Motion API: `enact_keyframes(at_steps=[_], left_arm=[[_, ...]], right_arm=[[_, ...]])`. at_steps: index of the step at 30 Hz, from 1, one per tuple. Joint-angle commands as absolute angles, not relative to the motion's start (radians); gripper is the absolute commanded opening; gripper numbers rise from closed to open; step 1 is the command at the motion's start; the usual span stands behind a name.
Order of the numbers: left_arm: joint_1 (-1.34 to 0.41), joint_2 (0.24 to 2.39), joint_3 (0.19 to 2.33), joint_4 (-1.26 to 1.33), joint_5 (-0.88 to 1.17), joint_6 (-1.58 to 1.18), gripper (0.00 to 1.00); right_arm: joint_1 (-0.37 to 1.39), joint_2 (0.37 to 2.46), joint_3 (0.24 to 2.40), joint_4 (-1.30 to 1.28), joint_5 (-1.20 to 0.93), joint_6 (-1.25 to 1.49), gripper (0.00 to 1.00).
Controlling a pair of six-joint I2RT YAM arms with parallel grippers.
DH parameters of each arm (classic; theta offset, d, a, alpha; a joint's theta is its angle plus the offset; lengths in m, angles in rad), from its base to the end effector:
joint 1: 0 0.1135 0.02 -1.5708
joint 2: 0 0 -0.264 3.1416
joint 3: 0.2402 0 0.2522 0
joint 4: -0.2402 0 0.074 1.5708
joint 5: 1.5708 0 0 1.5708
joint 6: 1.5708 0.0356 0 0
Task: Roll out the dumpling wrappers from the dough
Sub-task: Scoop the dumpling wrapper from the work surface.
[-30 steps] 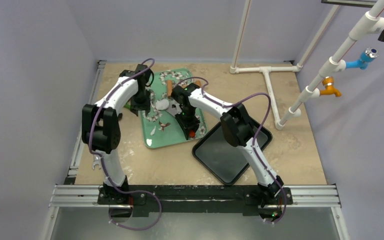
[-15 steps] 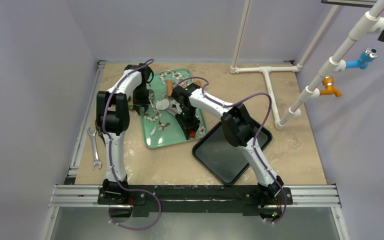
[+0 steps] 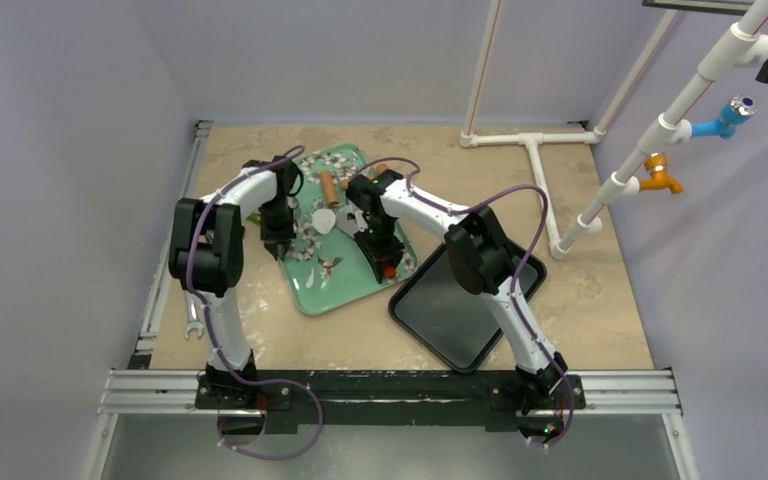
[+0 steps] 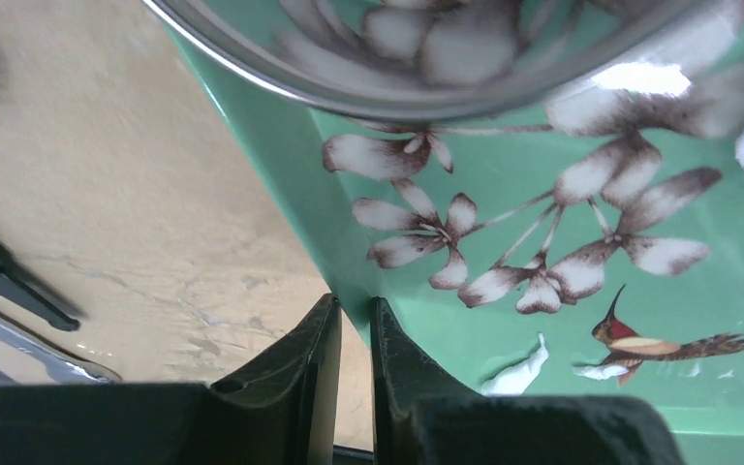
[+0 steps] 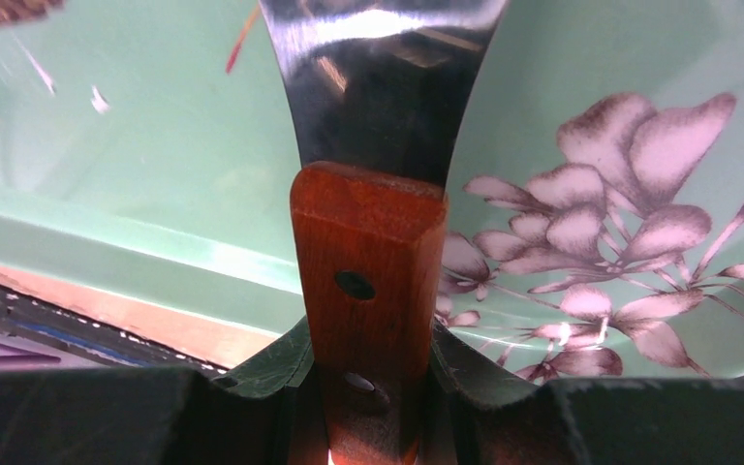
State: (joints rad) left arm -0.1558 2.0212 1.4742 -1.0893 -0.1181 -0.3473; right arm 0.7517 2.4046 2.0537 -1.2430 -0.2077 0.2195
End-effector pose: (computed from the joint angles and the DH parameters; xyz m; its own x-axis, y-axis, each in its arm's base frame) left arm 0.3644 -0.0530 0.1659 -0.9820 -0.1879 0.0215 -0.1834 0.9740 0.1328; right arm 0.3337 0.3220 0.1543 -0.8576 -0.5100 0.0674 -0.4897 0.8495 0.1962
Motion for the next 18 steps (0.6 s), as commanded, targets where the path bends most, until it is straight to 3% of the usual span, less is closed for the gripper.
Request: enact_keyframes(at_steps=[1, 4, 18], left_arm=[[-0.269, 1.882, 1.297, -1.042, 0.042, -0.342, 0.1], [-0.28, 1.832, 1.264, -1.035, 0.062, -0.351, 0.0], [-0.27, 1.831, 1.243, -1.03, 0.032, -0.285, 0.0]], right_arm=[[0.742, 2.376, 2.004, -1.17, -0.15, 0.21, 0.0], [0.743, 2.355, 1.977, -1.154, -0.148, 0.213, 0.0], [0.771, 2.275, 1.763, -1.104, -0.193, 0.055, 0.0]])
